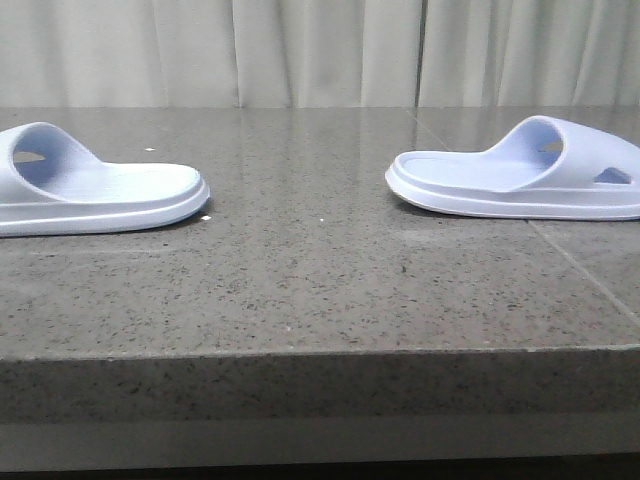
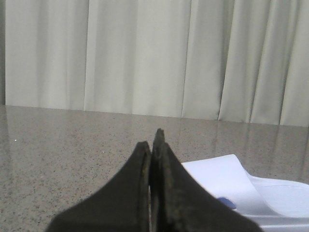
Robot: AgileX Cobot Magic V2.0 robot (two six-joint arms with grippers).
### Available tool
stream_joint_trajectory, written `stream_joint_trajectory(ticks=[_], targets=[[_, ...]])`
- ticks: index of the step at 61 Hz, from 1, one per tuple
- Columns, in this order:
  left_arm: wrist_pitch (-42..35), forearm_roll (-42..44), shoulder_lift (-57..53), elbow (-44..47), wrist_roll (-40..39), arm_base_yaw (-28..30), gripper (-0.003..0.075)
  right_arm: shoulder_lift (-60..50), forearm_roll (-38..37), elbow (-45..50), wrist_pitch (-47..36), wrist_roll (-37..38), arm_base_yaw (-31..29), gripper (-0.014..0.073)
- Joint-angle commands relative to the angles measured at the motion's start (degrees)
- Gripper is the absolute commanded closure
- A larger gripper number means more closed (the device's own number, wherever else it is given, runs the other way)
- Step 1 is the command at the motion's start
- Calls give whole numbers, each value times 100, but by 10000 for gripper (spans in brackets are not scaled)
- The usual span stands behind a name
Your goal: Insert blue slippers together front up
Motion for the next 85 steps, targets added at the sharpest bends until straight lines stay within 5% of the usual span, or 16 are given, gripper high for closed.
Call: stream_joint_trajectory(ticks=[1,33,60,66,73,80,85], targets=[[-86,-98,-72,-557,-9,13,741,-90,-57,-572,17,-21,-31,712],[3526,482,1898,-3703,-9,13,741,1835,-57,-3224,2709,-21,-31,712],[3771,386,2873,-3824,-9,13,741,3036,-57,-3386,3099,-21,-31,707],[3759,386,2912,-3814,-9,13,728,3038,-57,-3386,3068,-21,-31,640],[3734,397,2912,-3814,-9,13,591,3038,-57,-3386,3011,-21,-31,442],[3485,397,2912,-3733,-9,13,318,3038,-57,-3386,3022,-21,-31,251],[3305,305,2912,-3591,-9,13,209,3038,-57,-3386,3022,-21,-31,202]])
